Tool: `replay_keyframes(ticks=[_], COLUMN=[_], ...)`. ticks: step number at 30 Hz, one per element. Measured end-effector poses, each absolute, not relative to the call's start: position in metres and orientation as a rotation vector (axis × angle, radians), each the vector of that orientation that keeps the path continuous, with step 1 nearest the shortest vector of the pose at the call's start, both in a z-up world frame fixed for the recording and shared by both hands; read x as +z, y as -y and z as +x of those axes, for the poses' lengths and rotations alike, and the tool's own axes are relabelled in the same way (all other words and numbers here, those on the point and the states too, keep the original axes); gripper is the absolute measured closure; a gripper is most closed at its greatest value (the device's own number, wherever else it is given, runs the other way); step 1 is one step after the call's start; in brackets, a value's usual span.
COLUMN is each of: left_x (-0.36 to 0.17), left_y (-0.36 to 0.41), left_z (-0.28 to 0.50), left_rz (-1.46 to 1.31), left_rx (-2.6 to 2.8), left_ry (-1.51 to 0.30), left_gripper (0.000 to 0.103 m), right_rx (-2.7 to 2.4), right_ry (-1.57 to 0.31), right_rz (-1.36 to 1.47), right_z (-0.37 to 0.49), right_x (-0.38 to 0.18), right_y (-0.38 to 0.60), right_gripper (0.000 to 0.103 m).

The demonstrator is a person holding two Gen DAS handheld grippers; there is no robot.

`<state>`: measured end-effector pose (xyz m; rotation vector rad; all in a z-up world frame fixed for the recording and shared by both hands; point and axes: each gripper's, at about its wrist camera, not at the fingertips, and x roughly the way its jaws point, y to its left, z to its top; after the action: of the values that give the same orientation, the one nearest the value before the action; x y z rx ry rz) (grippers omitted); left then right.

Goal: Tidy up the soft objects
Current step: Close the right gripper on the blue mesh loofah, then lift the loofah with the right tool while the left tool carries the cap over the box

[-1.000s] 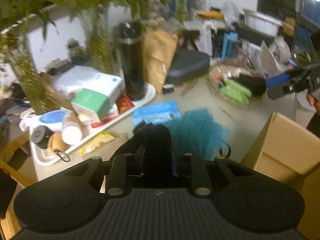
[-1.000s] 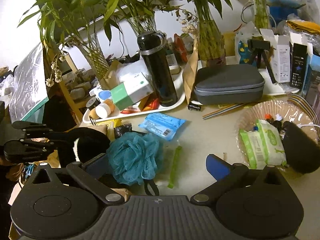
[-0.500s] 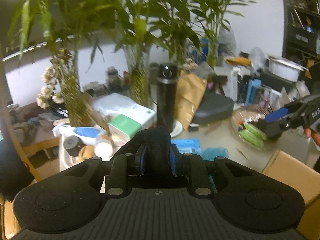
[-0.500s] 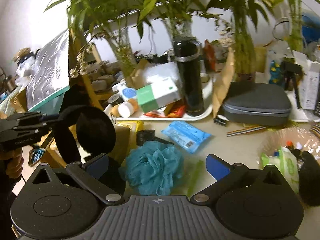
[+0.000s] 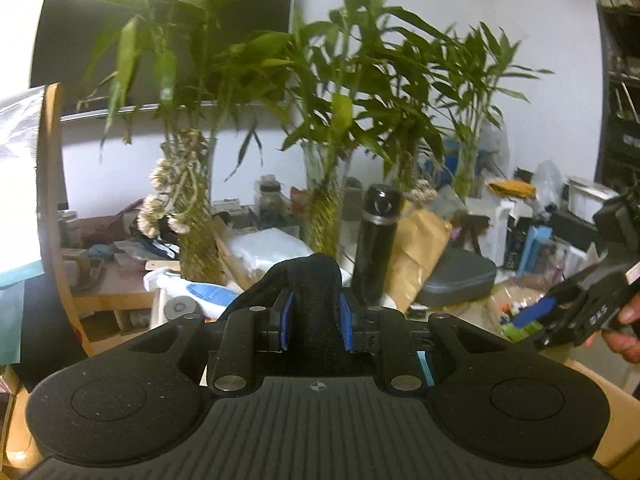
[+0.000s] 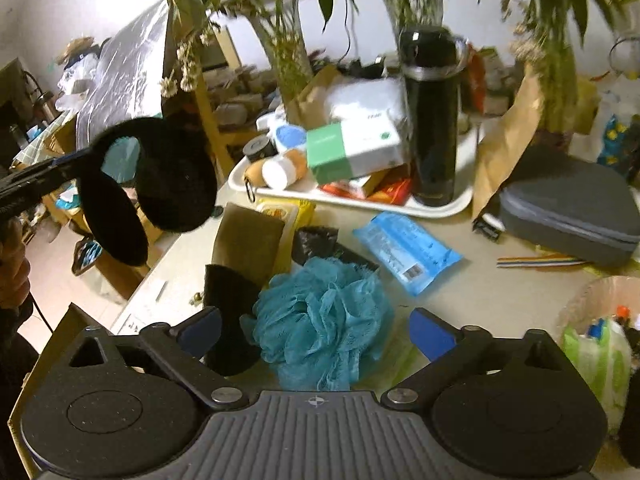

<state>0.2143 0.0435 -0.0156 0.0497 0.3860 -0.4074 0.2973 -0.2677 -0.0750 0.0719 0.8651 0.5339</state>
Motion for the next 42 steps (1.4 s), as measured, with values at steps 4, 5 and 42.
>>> replay_keyframes(ticks=[4,5,42], left_x=[-0.018,-0.018,-0.027], left_y=[-0.05,-0.051,-0.04], left_z=[0.216,0.216,0.217], left_rz=[0.043,0.043,0.111], left_rx=[-0.399,-0.398,-0.449], left_ry=[-0.393,-0.396,-0.425], left_gripper=[0.079,0.079,0.079], right_rx=[0.553,0.56,0.475], right_ry=[-0.918,-0.932,-0.639], right_rz=[0.062,0.062,-0.011], right_z=[0.315,0.32,0.305], right_x=[-0.088,-0.092,-0.067], right_y=[0.264,0.263,0.267], right_gripper=[0.012,0.014,0.094])
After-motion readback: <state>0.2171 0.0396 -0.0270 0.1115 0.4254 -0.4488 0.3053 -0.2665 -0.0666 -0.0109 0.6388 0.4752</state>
